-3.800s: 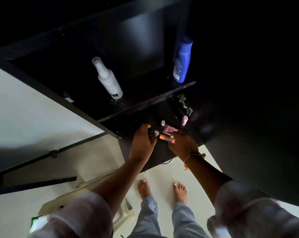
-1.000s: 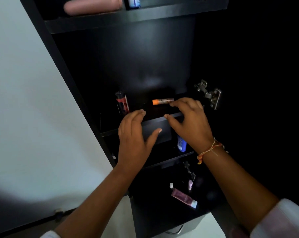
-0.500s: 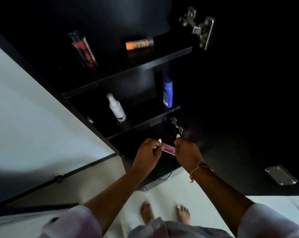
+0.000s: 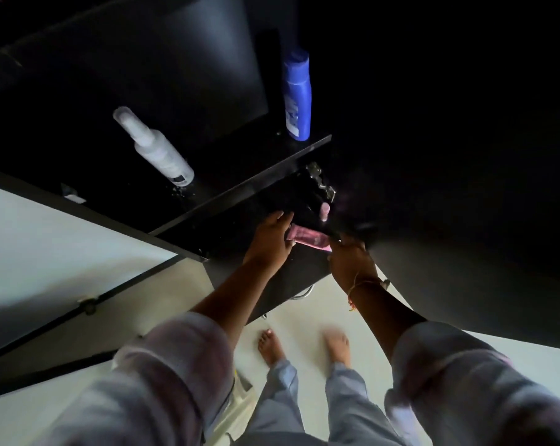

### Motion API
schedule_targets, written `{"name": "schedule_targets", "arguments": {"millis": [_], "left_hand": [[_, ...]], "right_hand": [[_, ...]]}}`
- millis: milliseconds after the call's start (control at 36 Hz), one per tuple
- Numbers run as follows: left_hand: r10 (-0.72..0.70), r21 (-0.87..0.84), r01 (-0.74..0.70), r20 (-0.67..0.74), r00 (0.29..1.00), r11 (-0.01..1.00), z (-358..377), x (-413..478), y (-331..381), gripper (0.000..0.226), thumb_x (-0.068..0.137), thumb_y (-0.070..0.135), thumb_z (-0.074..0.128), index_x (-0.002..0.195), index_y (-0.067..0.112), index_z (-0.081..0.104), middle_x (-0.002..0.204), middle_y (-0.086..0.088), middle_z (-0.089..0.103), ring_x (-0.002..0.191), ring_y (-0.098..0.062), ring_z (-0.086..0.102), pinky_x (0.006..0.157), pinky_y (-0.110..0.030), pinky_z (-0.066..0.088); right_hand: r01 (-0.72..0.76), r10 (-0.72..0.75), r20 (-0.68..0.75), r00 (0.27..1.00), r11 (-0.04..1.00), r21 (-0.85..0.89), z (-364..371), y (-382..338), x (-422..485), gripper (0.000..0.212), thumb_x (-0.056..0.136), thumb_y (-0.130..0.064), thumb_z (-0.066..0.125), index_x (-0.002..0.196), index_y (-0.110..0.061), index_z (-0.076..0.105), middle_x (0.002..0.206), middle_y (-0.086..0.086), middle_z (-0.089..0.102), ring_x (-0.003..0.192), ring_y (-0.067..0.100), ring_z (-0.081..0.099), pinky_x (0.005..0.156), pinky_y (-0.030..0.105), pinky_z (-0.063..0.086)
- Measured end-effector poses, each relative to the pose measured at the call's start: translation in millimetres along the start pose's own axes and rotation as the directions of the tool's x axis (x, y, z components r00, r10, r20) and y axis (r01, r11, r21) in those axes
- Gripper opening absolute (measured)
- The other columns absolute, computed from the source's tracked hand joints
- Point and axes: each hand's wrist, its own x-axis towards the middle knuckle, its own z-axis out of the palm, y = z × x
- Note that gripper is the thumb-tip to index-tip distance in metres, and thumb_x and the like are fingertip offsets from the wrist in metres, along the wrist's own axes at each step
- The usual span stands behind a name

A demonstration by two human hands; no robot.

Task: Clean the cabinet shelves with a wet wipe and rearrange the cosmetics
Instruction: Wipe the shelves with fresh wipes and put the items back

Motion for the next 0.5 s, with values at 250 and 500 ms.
{"name": "schedule_targets", "arguments": {"millis": [250, 500], "left_hand": [[-0.013, 0.033, 0.013, -0.023, 1.000, 0.999, 19, 20, -12, 0.057, 0.090, 0.015, 0.065, 0.143, 0.014, 0.045, 0.152, -0.010, 0.037, 0.138, -0.024, 0.040, 0.107, -0.029, 0.038], [-0.148, 0.004, 0.150, -0.147, 0.978, 0.989, 20, 15, -26, 0.024, 0.096, 0.008, 0.054, 0.117, 0.010, 0.063, 0.111, -0.013, 0.069, 0.106, -0.025, 0.067, 0.080, -0.029, 0.056]], "right_hand": [[0.031, -0.032, 0.046, 0.998, 0.999, 0.032, 9, 1, 24, 0.048, 0.092, -0.025, 0.059, 0.139, -0.026, 0.047, 0.143, 0.004, 0.047, 0.130, 0.034, 0.045, 0.101, 0.042, 0.048], [0.053, -0.053, 0.012, 0.998, 0.998, 0.029, 9, -6, 30, 0.035, 0.090, -0.021, 0.058, 0.125, -0.019, 0.051, 0.122, 0.006, 0.059, 0.114, 0.033, 0.056, 0.090, 0.041, 0.052]]}}
